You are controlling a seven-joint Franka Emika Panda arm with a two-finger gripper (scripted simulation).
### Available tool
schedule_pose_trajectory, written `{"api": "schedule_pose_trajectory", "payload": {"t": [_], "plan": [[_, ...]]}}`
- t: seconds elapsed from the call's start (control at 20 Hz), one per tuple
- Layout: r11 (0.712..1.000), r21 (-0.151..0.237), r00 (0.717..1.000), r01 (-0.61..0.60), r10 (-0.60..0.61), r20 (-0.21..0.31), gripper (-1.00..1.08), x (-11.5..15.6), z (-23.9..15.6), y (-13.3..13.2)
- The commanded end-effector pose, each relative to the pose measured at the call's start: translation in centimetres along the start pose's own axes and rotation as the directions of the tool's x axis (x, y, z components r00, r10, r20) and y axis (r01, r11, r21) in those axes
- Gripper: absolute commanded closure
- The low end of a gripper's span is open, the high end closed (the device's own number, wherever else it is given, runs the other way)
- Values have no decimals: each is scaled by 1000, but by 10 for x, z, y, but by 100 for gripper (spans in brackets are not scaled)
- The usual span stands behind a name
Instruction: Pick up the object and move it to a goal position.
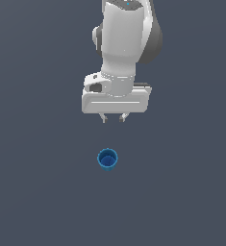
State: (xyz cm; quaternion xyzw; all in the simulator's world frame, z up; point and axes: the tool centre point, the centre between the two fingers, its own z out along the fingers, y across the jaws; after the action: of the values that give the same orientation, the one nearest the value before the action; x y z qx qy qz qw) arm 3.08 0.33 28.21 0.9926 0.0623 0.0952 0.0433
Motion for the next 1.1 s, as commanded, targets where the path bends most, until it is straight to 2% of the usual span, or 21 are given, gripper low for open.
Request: {"api": "schedule_pose_trajectory", "payload": {"t": [0.0, 0.2, 0.45, 0.75, 1.05], "plan": [[999, -31, 998, 30, -32, -56, -20, 10, -32, 6], [993, -88, 983, 80, -93, -161, -20, 26, -97, 16], [979, -160, 941, 126, -169, -295, -20, 36, -185, 33], [963, -224, 869, 152, -238, -434, -20, 32, -282, 61], [953, -260, 787, 157, -280, -549, -20, 15, -358, 100]]}}
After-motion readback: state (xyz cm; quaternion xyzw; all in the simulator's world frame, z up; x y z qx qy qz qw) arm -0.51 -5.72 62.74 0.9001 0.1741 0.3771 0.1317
